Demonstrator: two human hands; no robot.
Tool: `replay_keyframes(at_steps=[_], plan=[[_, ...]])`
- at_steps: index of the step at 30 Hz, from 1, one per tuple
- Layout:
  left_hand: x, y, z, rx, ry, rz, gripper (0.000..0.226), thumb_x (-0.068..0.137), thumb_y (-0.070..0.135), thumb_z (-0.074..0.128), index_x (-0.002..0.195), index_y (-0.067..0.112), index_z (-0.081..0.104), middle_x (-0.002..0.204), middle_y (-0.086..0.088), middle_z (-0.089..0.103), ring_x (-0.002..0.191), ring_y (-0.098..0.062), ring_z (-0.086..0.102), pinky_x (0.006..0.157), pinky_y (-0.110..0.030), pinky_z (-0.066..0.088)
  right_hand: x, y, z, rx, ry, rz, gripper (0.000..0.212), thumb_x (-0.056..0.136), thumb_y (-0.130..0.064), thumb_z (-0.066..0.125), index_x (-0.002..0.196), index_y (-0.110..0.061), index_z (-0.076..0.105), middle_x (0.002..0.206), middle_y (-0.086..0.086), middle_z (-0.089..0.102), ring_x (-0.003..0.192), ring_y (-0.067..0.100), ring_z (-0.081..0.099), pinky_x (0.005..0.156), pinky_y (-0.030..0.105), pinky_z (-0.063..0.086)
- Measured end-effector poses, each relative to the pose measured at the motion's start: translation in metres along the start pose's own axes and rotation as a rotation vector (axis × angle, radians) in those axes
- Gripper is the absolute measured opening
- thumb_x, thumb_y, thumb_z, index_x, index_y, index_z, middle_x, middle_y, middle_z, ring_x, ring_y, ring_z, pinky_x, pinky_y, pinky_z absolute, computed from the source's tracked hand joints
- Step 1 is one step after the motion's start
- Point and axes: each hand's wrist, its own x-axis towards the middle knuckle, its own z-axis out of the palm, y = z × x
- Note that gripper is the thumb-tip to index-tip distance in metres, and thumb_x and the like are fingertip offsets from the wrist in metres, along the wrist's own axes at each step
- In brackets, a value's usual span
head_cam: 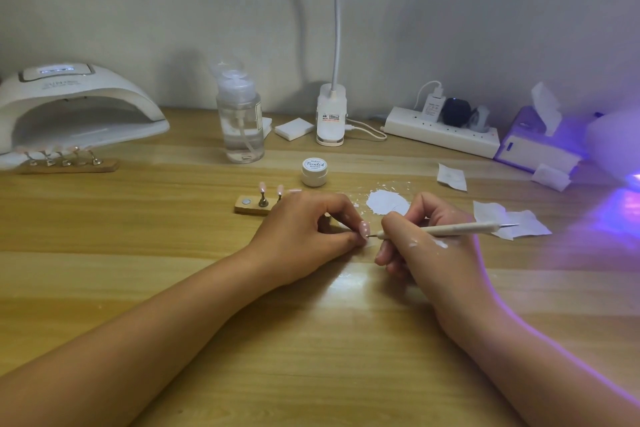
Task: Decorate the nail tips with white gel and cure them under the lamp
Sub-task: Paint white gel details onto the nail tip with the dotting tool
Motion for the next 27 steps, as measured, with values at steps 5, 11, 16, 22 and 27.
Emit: replay_keyframes(at_steps=[5, 11, 16, 22, 27], plan=[[-0.0002, 0.0003, -0.0002, 0.001, -0.005, 0.000, 0.017, 0.082, 0.016, 0.077, 0.077, 0.030, 0.069, 0.050, 0.039, 0.051, 0.041, 0.004, 0.041, 0.049, -0.006, 0.029, -0.0002, -0.0007, -0.0001, 0.020, 0.013, -0.010, 0.022, 0.066, -0.018, 0.060, 0.052, -0.024, 0.044, 0.052, 0.014, 0.064, 0.039, 0.013, 0.052, 0.040, 0.016, 0.039], [-0.0003, 0.0007, -0.0003, 0.008, -0.008, -0.002, 0.016, 0.082, 0.015, 0.077, 0.078, 0.027, 0.070, 0.049, 0.039, 0.050, 0.041, 0.005, 0.041, 0.048, -0.005, 0.028, 0.0000, -0.0007, 0.0005, 0.010, -0.002, -0.001, 0.021, 0.065, -0.019, 0.060, 0.052, -0.023, 0.044, 0.052, 0.014, 0.065, 0.039, 0.012, 0.053, 0.040, 0.017, 0.039], [-0.0004, 0.0000, -0.0003, -0.001, -0.016, -0.015, 0.011, 0.082, 0.016, 0.078, 0.079, 0.025, 0.071, 0.050, 0.038, 0.052, 0.042, 0.005, 0.043, 0.049, -0.006, 0.029, 0.0003, 0.0004, -0.0004, 0.018, 0.015, -0.010, 0.021, 0.065, -0.018, 0.060, 0.052, -0.024, 0.045, 0.051, 0.014, 0.064, 0.039, 0.012, 0.052, 0.040, 0.016, 0.039], [-0.0002, -0.0014, 0.0003, -0.005, -0.011, -0.011, 0.014, 0.082, 0.017, 0.078, 0.078, 0.028, 0.070, 0.051, 0.038, 0.053, 0.042, 0.003, 0.043, 0.050, -0.005, 0.030, 0.0006, 0.0016, 0.0002, 0.008, 0.013, -0.015, 0.021, 0.065, -0.019, 0.061, 0.052, -0.024, 0.045, 0.052, 0.014, 0.065, 0.040, 0.013, 0.053, 0.041, 0.019, 0.040], [-0.0001, -0.0033, 0.0014, -0.006, -0.008, -0.007, 0.021, 0.081, 0.016, 0.078, 0.075, 0.033, 0.068, 0.053, 0.038, 0.054, 0.043, 0.005, 0.045, 0.051, -0.004, 0.031, -0.0001, 0.0016, -0.0004, 0.022, 0.008, -0.021, 0.023, 0.067, -0.016, 0.060, 0.053, -0.023, 0.044, 0.052, 0.014, 0.065, 0.040, 0.013, 0.052, 0.041, 0.017, 0.040]])
